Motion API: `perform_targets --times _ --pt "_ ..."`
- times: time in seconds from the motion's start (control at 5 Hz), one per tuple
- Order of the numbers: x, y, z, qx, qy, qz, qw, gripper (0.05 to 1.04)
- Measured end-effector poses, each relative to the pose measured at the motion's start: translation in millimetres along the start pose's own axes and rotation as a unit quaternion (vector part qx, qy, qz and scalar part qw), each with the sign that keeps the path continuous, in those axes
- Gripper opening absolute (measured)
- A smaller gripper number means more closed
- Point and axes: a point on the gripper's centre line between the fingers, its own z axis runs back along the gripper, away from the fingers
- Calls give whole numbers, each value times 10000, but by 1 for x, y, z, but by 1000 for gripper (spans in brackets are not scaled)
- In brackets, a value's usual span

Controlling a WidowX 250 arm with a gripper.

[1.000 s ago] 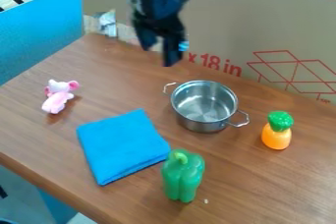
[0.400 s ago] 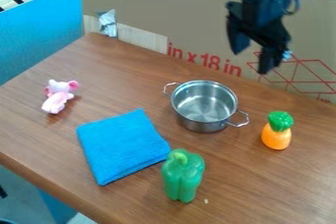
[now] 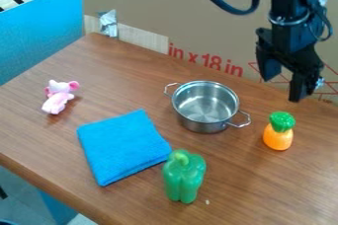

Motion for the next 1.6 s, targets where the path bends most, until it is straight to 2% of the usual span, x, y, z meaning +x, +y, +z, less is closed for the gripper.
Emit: perform_targets --times 0.2,0.4,0.6,0.8,1.0,1.2,1.4,1.6 --pt "-2 -5 -2 -94 72 8 9999 1005" --pt "-8 -4 -14 -77 307 84 9995 1005" --pt "-6 -6 -18 -135 244 51 9996 1005" --pt "-10 -12 -33 -203 453 -20 9988 1005" --pt "-5 -16 -34 -223 412 -65 9989 1005" --pt "-10 -17 -47 -278 603 -49 9978 1005" --pt "-10 -13 -50 -278 671 -11 9974 1005" --pt "-12 -8 -53 -274 723 51 9970 950"
